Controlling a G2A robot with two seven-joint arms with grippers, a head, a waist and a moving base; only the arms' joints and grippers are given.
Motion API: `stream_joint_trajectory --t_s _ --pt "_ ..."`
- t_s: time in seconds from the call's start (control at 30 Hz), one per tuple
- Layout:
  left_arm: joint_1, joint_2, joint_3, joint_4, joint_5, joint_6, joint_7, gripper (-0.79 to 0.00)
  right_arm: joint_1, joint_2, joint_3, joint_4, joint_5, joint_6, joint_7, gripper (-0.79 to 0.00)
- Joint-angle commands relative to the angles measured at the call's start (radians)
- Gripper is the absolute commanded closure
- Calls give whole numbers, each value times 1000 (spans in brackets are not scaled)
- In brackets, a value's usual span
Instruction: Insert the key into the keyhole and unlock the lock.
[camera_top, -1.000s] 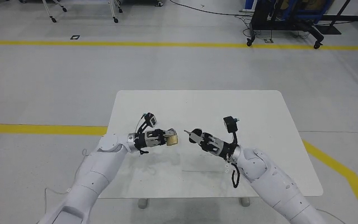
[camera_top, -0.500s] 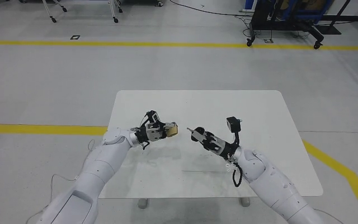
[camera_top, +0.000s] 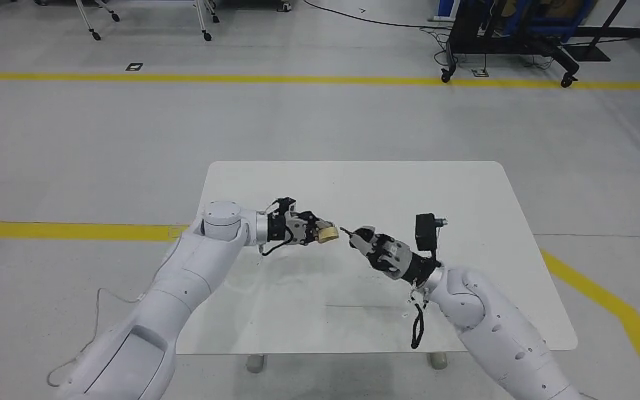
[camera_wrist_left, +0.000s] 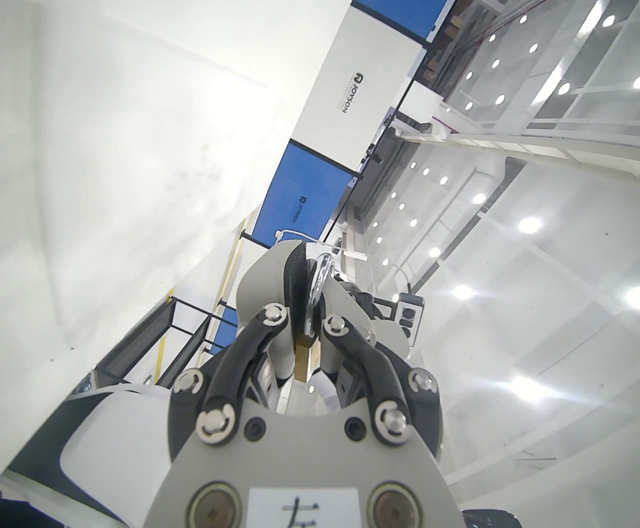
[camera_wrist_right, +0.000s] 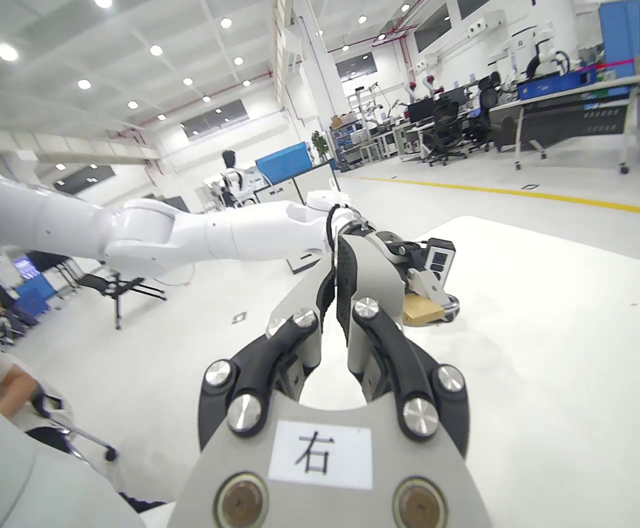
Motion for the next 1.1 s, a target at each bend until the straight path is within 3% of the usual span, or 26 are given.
stream_joint_trajectory --t_s 0.0,0.37,0.47,0.57,0.63,0.77,0.9,1.07 --pt "-10 -3 -4 -1 -10 -14 2 0 -66 12 58 -100 -185 60 -5 0" --pt "-10 -3 -4 -1 -10 -14 2 0 -94 16 75 -134 -233 89 -2 0" --pt "14 -3 -21 -17 -31 -30 69 0 -95 14 71 -131 -213 104 0 0" --pt "29 -5 -47 -36 -66 -41 146 0 -87 3 33 -79 54 102 52 0" --pt "34 -7 -54 -51 -72 -41 175 0 -71 -3 4 -46 286 131 152 0" --pt "36 -15 -34 -89 -56 7 201 0 -46 -5 -9 -18 606 257 354 0" --pt "34 -29 -19 -88 -73 39 218 0 -85 3 25 -81 712 351 436 0" --pt "39 -36 -19 -69 -98 45 220 0 -91 4 29 -90 713 355 443 0"
